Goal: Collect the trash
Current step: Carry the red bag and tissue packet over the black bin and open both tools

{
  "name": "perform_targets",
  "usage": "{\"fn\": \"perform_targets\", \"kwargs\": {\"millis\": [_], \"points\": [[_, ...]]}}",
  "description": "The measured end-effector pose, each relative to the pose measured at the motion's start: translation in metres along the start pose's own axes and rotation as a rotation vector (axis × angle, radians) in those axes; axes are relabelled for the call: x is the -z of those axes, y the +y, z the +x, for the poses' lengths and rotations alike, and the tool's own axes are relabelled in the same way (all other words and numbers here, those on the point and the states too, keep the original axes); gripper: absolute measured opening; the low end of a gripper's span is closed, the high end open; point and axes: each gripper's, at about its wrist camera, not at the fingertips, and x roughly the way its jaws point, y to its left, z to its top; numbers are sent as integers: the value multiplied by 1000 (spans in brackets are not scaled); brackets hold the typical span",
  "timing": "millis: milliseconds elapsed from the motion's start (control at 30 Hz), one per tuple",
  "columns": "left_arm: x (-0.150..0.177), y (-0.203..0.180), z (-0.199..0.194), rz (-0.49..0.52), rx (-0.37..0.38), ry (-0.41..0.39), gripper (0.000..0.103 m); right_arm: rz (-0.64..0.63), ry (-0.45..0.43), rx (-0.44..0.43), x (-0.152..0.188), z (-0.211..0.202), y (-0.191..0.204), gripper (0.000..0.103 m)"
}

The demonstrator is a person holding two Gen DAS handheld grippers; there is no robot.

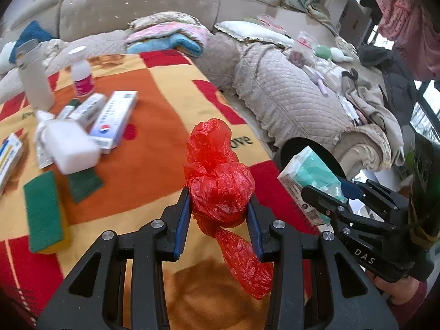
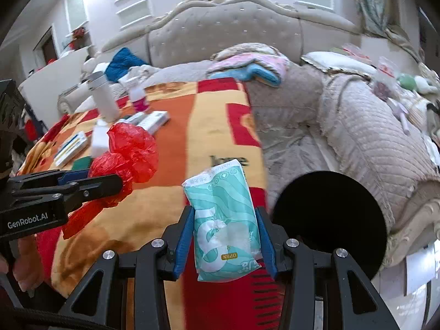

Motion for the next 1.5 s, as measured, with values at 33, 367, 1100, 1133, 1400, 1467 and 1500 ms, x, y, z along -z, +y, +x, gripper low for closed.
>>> {"fn": "perform_targets", "kwargs": {"millis": [33,367,1100,1133,1400,1467,1500], "points": [[-1,-6,4,8,5,6,35,10,1,7,1,0,-6,43],[-6,-54,45,63,61,58,35,113,8,87,13,-7,-69,43],[-14,-107,107,75,202,132,36,234,55,168,32,13,-136,43],[-14,-108,108,75,206,133,36,237,57,169,32,14,-137,43],[-17,-105,115,32,270,150,46,261,53,203,32,18,-146,50],[-16,-104,115,26,272,153,48,269,56,209,33,18,-148,51],[-16,-104,115,27,268,152,50,271,57,208,33,18,-148,51]]}}
